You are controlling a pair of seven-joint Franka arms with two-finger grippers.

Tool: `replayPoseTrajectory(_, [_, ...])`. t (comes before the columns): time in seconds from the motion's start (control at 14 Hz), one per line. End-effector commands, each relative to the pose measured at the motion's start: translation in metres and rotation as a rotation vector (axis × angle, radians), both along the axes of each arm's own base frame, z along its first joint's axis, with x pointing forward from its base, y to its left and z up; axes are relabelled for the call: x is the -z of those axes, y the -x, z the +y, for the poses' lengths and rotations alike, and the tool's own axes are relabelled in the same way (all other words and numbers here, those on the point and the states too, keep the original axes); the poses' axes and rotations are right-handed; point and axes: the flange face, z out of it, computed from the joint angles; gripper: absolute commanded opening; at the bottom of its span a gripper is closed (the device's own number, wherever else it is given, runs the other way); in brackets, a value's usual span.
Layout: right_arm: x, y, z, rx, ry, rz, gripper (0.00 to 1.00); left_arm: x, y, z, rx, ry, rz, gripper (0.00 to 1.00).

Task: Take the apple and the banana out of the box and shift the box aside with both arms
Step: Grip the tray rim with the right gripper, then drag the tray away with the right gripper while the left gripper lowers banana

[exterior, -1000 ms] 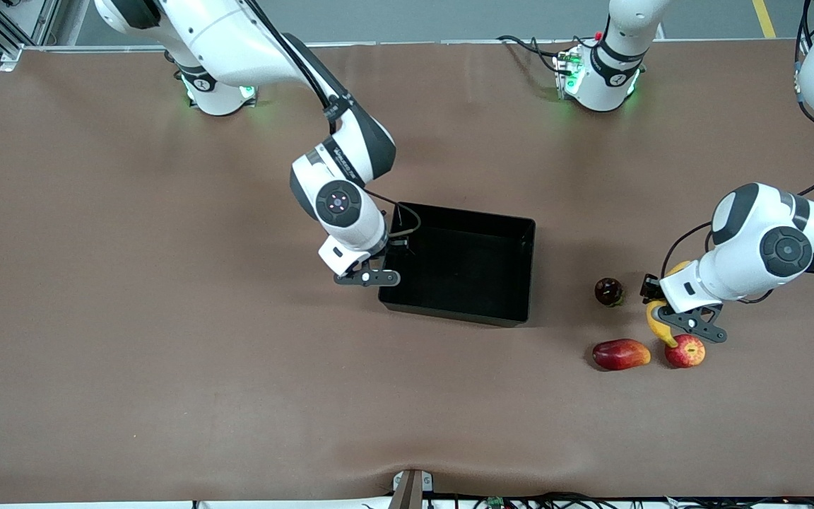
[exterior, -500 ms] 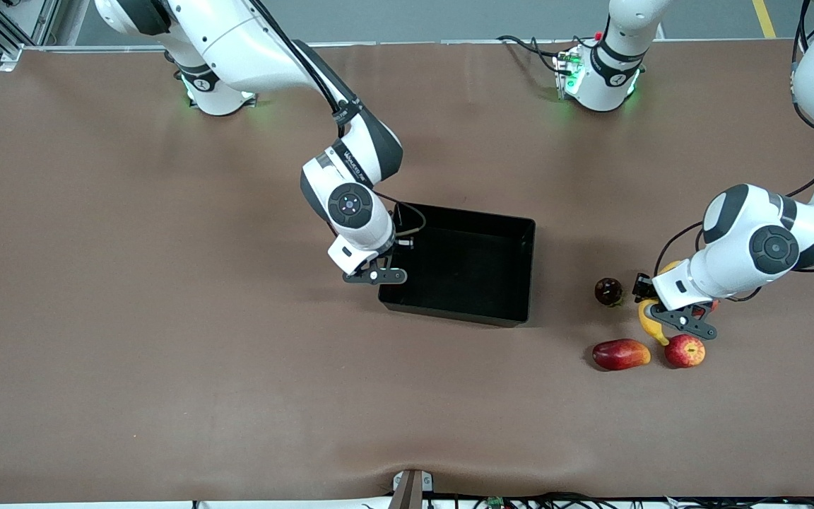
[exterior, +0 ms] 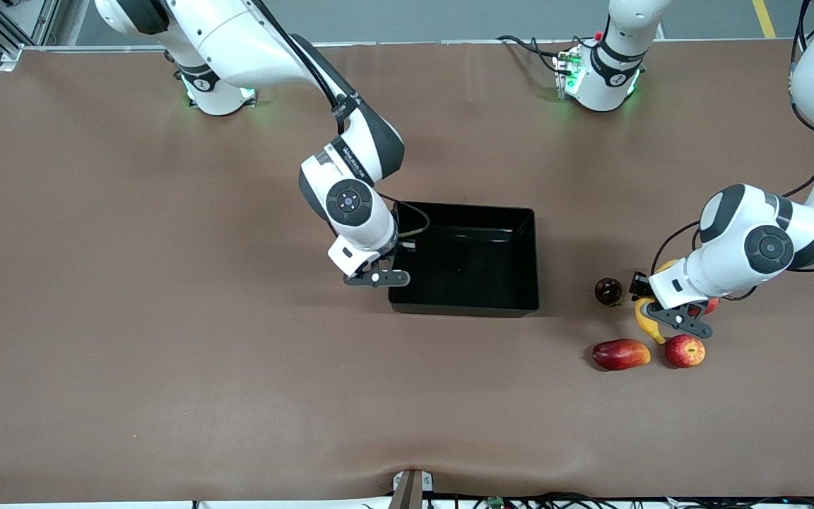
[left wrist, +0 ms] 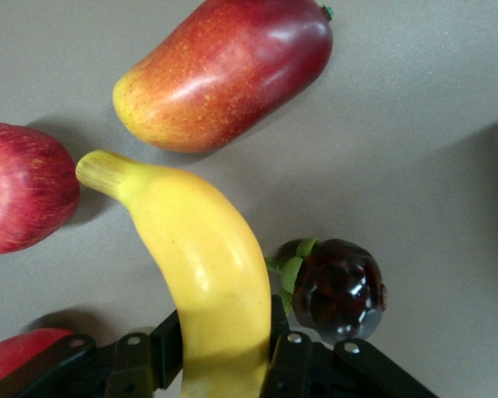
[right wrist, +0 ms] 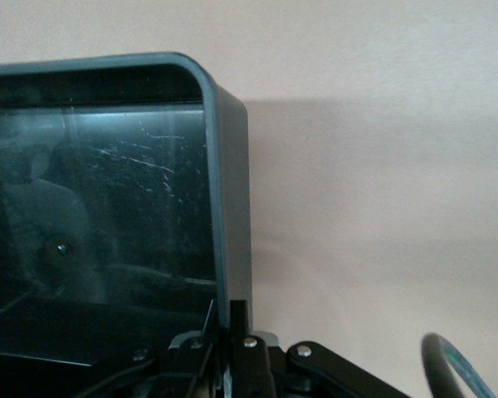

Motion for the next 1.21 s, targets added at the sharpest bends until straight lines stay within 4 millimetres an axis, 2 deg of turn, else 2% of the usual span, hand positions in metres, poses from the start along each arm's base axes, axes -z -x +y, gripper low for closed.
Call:
replayPoseTrajectory(0.0, [-0.055,-0.030,-0.046,0.047,-0.002,0.049,0.00,-0.002,0.000,-0.005,0.000,-0.011,-0.019,0.00])
replayPoseTrajectory(0.14, [-0.081,-0.047,-0.088,0.010,-0.010,0.063,0.00,-0.003,-0.001,-0.006,0.000,-0.011,-0.022,0.00])
replayPoseTrajectory(0.29, [-0.101,-0.063,-0.139,-0.033,-0.016,0.089,0.00,-0.004,-0.002,-0.010,0.005,-0.010,-0.025,0.00])
replayPoseTrajectory(0.5, [-0.114,-0.088,-0.229,0.076,-0.015,0.109,0.00,-0.002,-0.005,-0.016,0.013,-0.011,-0.026,0.00])
replayPoseTrajectory(0.57, [-0.119,-0.091,-0.257,0.086,-0.021,0.104,0.00,0.004,-0.007,-0.009,0.007,-0.029,-0.024,0.00])
replayPoseTrajectory(0.86, [-0.098,-0.109,-0.400,0.095,-0.050,0.115,0.00,0.004,-0.013,-0.015,0.015,-0.036,-0.037,0.00])
replayPoseTrajectory(0.93, [-0.093,-0.112,-0.450,0.103,-0.067,0.109,0.00,0.002,-0.014,-0.016,0.016,-0.036,-0.041,0.00])
replayPoseTrajectory(1.0, [-0.088,-0.111,-0.482,0.080,-0.082,0.104,0.00,0.003,-0.015,-0.017,0.014,-0.033,-0.040,0.00])
replayPoseTrajectory(1.14, [-0.066,-0.097,-0.543,0.087,-0.106,0.121,0.00,0.005,-0.018,-0.018,0.014,-0.025,-0.042,0.00])
